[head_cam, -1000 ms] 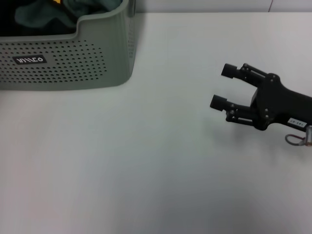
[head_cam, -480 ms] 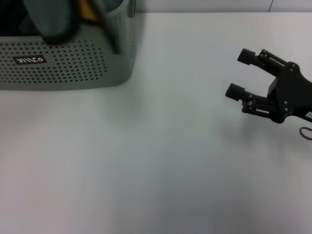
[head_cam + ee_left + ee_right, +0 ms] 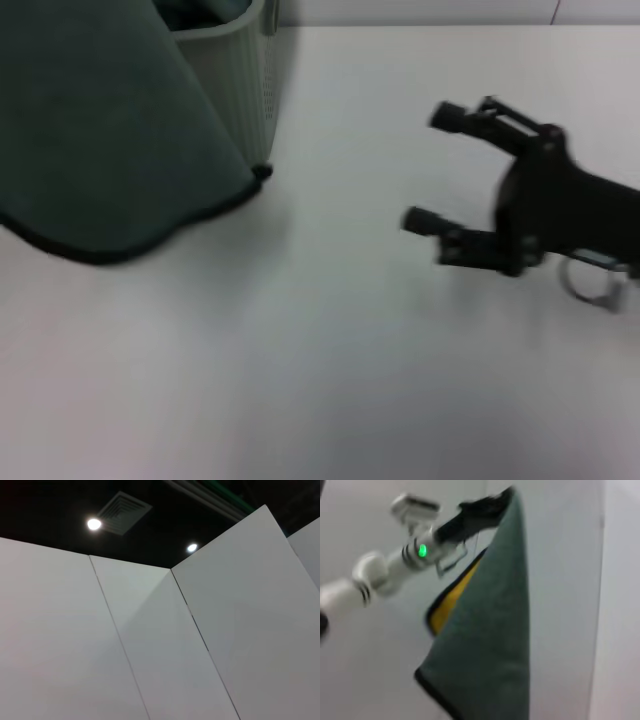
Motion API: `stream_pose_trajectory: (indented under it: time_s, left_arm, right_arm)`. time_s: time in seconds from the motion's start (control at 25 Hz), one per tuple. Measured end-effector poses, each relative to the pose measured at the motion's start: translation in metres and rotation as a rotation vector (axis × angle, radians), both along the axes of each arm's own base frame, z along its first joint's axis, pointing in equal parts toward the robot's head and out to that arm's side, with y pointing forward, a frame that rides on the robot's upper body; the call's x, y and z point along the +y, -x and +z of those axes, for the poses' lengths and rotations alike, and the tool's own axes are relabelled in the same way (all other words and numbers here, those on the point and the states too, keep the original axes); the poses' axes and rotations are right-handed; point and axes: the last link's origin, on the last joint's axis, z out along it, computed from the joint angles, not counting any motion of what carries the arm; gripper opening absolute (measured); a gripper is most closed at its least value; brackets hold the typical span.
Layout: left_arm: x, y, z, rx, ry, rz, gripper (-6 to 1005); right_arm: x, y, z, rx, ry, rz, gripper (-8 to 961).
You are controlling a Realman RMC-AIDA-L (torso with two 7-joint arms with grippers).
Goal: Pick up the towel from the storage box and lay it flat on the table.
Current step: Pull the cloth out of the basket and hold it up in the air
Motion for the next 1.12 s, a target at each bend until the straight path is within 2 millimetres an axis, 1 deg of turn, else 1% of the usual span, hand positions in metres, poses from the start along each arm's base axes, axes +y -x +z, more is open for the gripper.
stream_pose_trajectory:
  time_s: [0.12, 0.32, 0.48, 0.56, 0.8, 0.92, 1.12]
  left_arm:
    - [0.001, 0.001, -0.001, -0.006, -0.002, -0.002, 16]
    - [0.007, -0.001, -0.006, -0.030, -0.011, -0.014, 16]
    - [0.016, -0.001, -0.013, -0.017, 0.008, -0.003, 16]
    - [0.021, -0.002, -0.018, -0.013, 0.036, -0.004, 16]
    - [0.033, -0.004, -0.028, 0.016, 0.100, -0.009, 16]
    - [0.034, -0.005, -0.034, 0.068, 0.143, -0.033, 16]
    - [0.032, -0.003, -0.042, 0.139, 0.267, -0.128, 16]
  right_arm:
    - [0.006, 0.011, -0.025, -0.071, -0.152, 0.033, 857]
    - [0.012, 0.025, -0.050, -0.193, -0.359, 0.059, 857]
    - [0.008, 0.033, -0.055, -0.200, -0.504, 0.093, 856]
    - [0.007, 0.035, -0.055, -0.185, -0.528, 0.094, 856]
    - [0.008, 0.035, -0.050, -0.125, -0.436, 0.021, 855]
    - [0.009, 0.031, -0.043, -0.061, -0.313, -0.052, 855]
    - [0.013, 0.021, -0.029, 0.018, -0.075, -0.135, 855]
